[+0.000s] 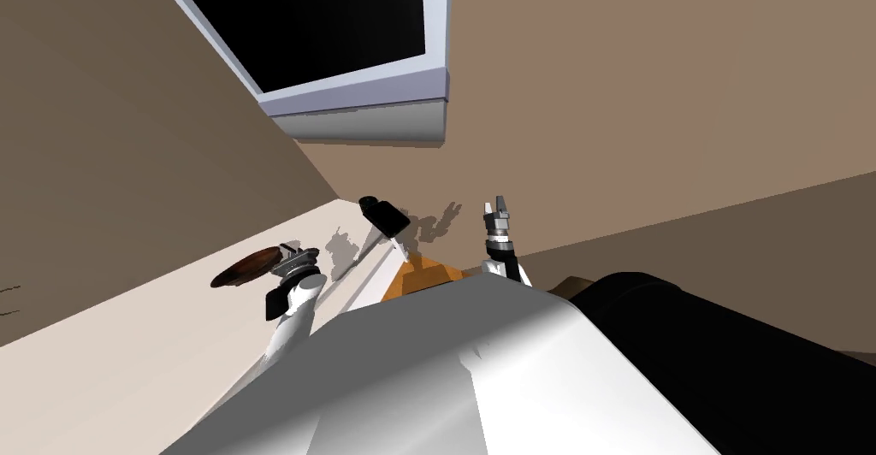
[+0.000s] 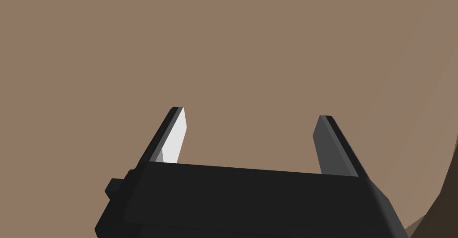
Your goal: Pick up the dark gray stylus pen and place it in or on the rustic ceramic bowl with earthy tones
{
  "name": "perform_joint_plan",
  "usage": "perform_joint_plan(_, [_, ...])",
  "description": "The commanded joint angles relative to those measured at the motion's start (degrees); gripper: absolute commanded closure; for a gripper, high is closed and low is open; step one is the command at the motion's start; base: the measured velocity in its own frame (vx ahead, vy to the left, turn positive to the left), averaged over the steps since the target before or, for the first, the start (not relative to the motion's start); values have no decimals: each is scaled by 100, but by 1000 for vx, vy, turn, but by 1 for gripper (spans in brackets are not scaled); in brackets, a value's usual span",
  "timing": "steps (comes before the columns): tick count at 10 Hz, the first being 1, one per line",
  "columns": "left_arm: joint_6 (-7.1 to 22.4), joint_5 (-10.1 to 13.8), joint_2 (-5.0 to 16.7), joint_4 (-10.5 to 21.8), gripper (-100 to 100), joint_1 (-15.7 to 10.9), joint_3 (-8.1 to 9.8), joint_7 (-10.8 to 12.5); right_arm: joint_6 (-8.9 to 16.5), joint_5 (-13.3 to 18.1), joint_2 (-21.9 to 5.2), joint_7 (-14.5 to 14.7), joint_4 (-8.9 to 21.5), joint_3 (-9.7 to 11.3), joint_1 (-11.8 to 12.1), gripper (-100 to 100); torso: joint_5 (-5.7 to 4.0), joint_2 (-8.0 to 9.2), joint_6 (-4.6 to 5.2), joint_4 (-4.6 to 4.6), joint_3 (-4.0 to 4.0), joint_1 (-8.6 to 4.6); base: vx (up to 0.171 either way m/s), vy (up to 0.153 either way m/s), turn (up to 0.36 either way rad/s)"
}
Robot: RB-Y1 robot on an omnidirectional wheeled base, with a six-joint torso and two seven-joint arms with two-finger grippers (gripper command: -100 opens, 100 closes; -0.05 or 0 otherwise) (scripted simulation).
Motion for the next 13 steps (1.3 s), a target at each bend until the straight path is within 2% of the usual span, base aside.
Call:
perform_joint_plan(1, [159, 62, 155, 27, 100, 2, 136, 46, 0, 0, 0, 0, 0, 0, 0, 0, 0, 0, 0, 0, 0, 0, -31, 86, -35])
perform_joint_plan(2, [315, 108, 305, 96, 100, -23, 260, 95, 0, 0, 0, 0, 0, 0, 1, 0, 4, -14, -1, -4, -8, 6, 7, 128, -28])
perform_joint_plan(7, [793, 227, 739, 285, 100, -44, 595, 292, 0, 0, -1, 0, 0, -1, 2, 0, 14, -63, 4, -16, -38, 23, 48, 118, -15])
perform_joint_plan(13, [1436, 326, 1278, 545, 100, -8, 974, 581, 0, 0, -1, 0, 0, -1, 2, 0, 17, -61, 1, -16, -37, 34, 50, 131, 1])
